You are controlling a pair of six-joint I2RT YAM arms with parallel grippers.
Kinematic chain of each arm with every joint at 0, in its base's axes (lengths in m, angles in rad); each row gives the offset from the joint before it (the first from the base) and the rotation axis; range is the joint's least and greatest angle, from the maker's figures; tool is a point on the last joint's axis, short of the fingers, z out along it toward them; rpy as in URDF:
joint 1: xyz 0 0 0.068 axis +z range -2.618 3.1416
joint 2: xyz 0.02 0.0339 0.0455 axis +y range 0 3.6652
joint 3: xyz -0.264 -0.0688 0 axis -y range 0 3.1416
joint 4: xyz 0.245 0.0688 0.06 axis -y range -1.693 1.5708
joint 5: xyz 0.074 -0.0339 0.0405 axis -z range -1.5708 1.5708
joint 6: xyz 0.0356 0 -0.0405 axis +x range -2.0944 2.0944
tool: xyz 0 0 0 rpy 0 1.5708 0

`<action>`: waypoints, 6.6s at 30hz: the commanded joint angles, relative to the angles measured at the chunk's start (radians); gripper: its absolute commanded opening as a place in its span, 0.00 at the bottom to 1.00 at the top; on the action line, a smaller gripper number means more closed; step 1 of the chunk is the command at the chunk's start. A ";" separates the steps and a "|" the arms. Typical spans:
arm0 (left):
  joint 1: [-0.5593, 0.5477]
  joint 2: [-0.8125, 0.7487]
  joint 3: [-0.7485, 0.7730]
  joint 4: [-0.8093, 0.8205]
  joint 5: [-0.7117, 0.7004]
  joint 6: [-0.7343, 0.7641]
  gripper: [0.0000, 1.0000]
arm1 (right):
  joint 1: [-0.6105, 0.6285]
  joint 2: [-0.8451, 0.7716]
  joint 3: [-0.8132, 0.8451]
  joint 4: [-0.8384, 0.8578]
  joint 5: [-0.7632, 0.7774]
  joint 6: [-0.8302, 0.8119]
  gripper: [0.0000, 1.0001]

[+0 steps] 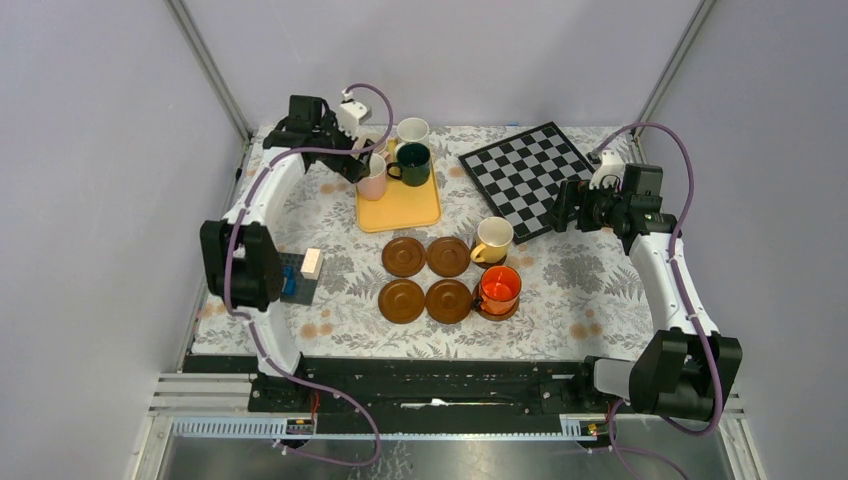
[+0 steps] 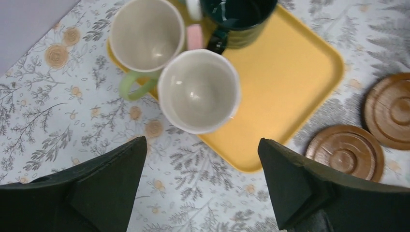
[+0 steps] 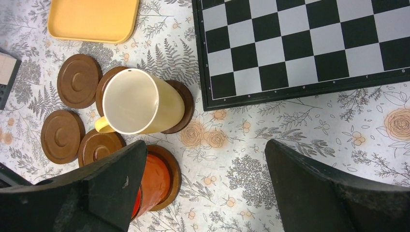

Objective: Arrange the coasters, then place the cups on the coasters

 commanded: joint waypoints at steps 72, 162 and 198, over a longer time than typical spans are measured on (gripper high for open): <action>-0.277 0.433 0.442 0.001 -0.483 0.305 0.61 | -0.004 0.035 -0.020 0.052 -0.020 -0.019 1.00; -0.108 0.485 0.567 -0.216 -0.077 -0.039 0.60 | -0.004 0.015 -0.029 0.058 -0.006 -0.014 1.00; -0.171 0.473 0.562 -0.356 -0.041 0.124 0.56 | -0.004 0.017 -0.028 0.059 -0.005 -0.013 1.00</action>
